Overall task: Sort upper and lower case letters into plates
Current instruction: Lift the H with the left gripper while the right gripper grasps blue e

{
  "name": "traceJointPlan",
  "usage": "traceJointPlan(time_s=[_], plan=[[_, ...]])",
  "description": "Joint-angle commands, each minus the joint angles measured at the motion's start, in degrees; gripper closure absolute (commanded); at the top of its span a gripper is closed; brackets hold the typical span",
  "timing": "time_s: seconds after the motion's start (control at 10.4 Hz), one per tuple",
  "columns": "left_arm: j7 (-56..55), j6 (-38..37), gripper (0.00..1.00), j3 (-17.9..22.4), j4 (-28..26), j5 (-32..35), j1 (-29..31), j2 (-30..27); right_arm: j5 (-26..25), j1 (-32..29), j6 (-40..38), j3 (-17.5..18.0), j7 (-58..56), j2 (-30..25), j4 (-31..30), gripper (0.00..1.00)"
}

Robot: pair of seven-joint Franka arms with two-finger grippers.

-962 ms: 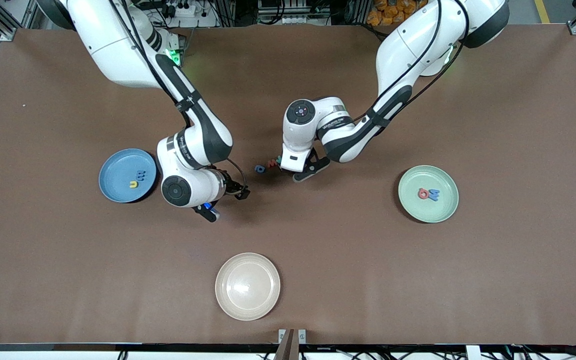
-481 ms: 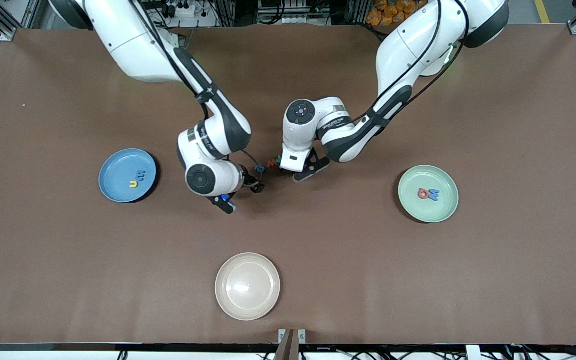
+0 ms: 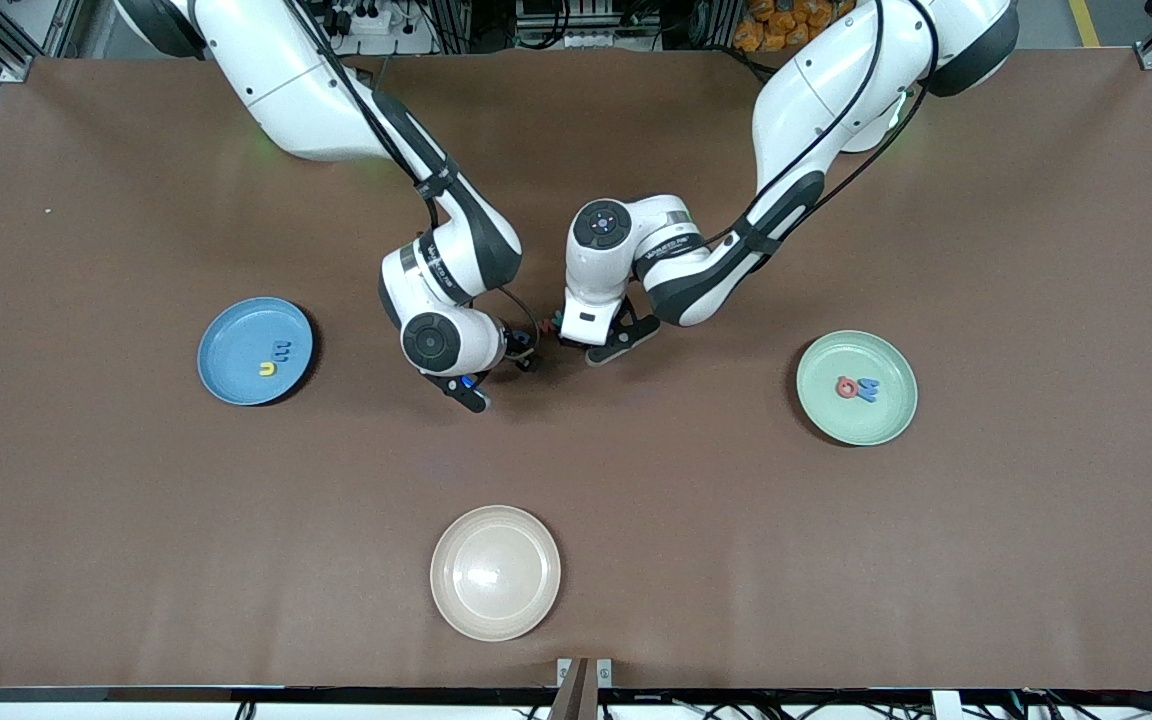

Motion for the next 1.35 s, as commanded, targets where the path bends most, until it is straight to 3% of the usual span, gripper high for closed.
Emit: traceJointPlan(time_s=[0.0,0.67,0.87,1.25], plan=[[0.09,0.37,0.77,-0.04,0.63,0.53,-0.08,0.39,-1.55,1.07,1.36,-0.61,0.66,-0.18,-1.3,0.12],[0.27,0.46,0.77,-0.31,0.63,-1.05,0.01,0.57,-1.64,2.12,2.77,-0.61,0.66,1.31,-1.22,0.31],[0.44,0.46,0.77,-0.4,0.55,-1.14,-0.08,0.57,-1.72,2.04,2.68,-0.61,0.58,1.23,-1.13,0.46],[0.45,0.46,0.77,-0.48,0.28,-1.49,-0.17,0.66,-2.08,2.04,2.59,-0.61,0.23,1.23,-1.13,0.64]])
